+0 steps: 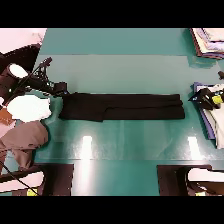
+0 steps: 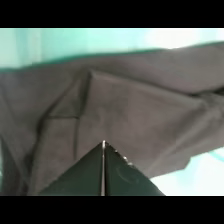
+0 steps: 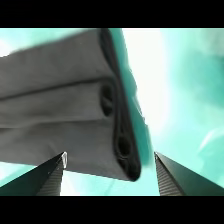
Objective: Fold the shirts.
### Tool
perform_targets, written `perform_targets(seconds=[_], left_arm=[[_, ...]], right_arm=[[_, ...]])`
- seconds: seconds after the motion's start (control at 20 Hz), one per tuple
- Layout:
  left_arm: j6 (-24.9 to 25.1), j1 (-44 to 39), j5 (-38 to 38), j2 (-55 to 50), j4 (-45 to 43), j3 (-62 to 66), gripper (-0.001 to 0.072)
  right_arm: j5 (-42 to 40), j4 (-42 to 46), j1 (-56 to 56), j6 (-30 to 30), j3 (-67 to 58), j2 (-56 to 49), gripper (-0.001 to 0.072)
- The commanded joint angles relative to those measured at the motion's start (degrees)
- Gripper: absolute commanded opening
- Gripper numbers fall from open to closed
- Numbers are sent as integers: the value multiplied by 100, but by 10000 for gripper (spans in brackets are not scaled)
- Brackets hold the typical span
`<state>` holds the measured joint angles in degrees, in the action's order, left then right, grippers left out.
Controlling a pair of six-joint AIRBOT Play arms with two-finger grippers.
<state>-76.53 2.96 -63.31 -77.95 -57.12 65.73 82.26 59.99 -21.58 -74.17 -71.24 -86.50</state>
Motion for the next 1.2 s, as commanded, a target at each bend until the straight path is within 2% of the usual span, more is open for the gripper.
perform_targets(seconds=[0.0, 0.1, 0.3, 0.35, 0.45, 0.5, 0.55, 0.9, 1.15], left_arm=[[11, -219, -221, -4, 179, 26, 25], [2, -573, -142, -24, 181, 26, 25], [-323, -1283, 356, -39, 184, 26, 25], [-378, -1436, 492, -39, 179, 26, 25], [-468, -1759, 737, -42, 181, 28, 24], [-481, -1930, 861, -70, 184, 33, 25], [-544, -2079, 955, -129, 181, 72, 25], [-730, -3117, 1064, -1580, 192, 1270, 25], [-911, -3438, 938, -2570, 229, 2037, 24]], right_arm=[[214, -59, -52, 37, -13, -514, 626], [166, -55, 188, 37, -13, -839, 623], [-39, -55, 789, 39, -15, -1224, 621], [-94, -57, 931, 87, -15, -1263, 572], [-186, -50, 1128, 249, -15, -1226, 342], [-225, -52, 1178, 299, -15, -1158, 163], [-280, -57, 1185, 321, -15, -1045, 18], [-448, -1202, 1379, 337, -101, 501, 18], [-442, -1248, 2273, 103, -931, 1115, 18]])
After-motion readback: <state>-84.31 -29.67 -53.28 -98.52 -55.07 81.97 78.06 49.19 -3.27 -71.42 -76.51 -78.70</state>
